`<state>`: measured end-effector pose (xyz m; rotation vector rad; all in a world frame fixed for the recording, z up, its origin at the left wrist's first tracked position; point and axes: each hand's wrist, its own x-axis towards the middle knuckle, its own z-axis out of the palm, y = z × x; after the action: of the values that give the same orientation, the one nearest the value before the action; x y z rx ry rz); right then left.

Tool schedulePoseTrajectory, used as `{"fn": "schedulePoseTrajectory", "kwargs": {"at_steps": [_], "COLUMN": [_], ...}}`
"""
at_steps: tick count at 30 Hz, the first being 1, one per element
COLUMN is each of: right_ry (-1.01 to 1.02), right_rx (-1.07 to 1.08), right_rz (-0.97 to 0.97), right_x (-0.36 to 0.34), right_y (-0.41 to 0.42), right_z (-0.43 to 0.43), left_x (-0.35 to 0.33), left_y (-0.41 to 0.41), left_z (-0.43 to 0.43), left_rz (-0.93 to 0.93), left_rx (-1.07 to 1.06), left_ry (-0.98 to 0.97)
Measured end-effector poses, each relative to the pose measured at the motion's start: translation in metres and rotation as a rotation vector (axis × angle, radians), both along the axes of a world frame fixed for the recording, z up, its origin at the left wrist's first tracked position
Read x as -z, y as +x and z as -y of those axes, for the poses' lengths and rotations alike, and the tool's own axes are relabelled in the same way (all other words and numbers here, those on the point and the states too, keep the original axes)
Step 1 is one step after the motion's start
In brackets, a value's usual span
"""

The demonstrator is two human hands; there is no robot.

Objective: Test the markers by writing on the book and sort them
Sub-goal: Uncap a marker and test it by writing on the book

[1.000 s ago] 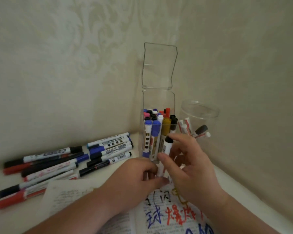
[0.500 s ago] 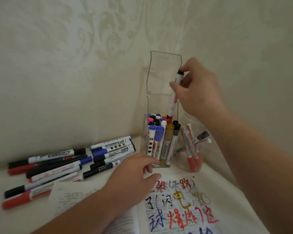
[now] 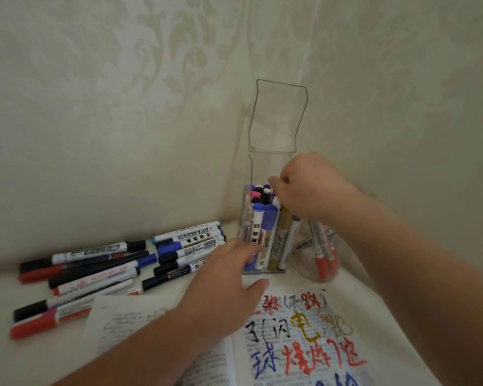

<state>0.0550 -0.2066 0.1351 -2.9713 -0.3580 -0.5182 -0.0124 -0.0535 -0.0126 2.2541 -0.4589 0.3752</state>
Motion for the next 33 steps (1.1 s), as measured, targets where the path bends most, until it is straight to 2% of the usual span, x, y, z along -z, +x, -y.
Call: {"fn": "schedulePoseTrajectory", "kwargs": {"at_steps": [2,6,8,9,13,16,19,25,29,31,33], "right_ry": [-0.023,0.262,0.305,0.280,0.108,-0.003,-0.032,0.068,0.102,0.048,-0.102], "right_rx": [-0.035,-0.075,-0.009,0.031,0.162,0.150,0.204,0.318,0.307,0.275,0.228], "right_rz": [0.018,0.267,0.303,0.228,-0.289,-0.534,-0.669,-0.833,-0.793,-0.667,-0.466], "right_x": [-0.001,-0.020,-0.037,-0.045,-0.047,-0.031,-0.025,-0.027,-0.027,-0.027,-0.033], "right_y": [-0.003,-0.008,-0.008,-0.008,-0.002,0.006,0.014,0.018,0.015,0.011,0.006], "right_z": [0.001,0.020,0.039,0.048,0.063,0.058,0.047,0.036,0.033,0.033,0.034], "left_x": [0.001,0.004,0.005,0.005,0.005,0.004,0.005,0.005,0.004,0.003,0.003], "left_y": [0.000,0.002,0.003,0.003,0.002,0.001,0.001,0.001,-0.001,-0.002,-0.002], "left_z": [0.000,0.000,0.000,0.000,0.001,0.002,0.002,0.002,0.002,0.001,0.001], "left_rz": [-0.001,0.007,0.011,0.011,0.017,0.022,0.017,0.019,0.013,0.011,0.013], "left_rx": [0.005,-0.002,-0.004,-0.004,0.000,0.002,0.004,0.010,0.014,0.013,0.012], "left_ry": [0.002,-0.002,-0.003,-0.002,0.000,-0.004,-0.011,-0.007,-0.015,-0.018,-0.018]}}
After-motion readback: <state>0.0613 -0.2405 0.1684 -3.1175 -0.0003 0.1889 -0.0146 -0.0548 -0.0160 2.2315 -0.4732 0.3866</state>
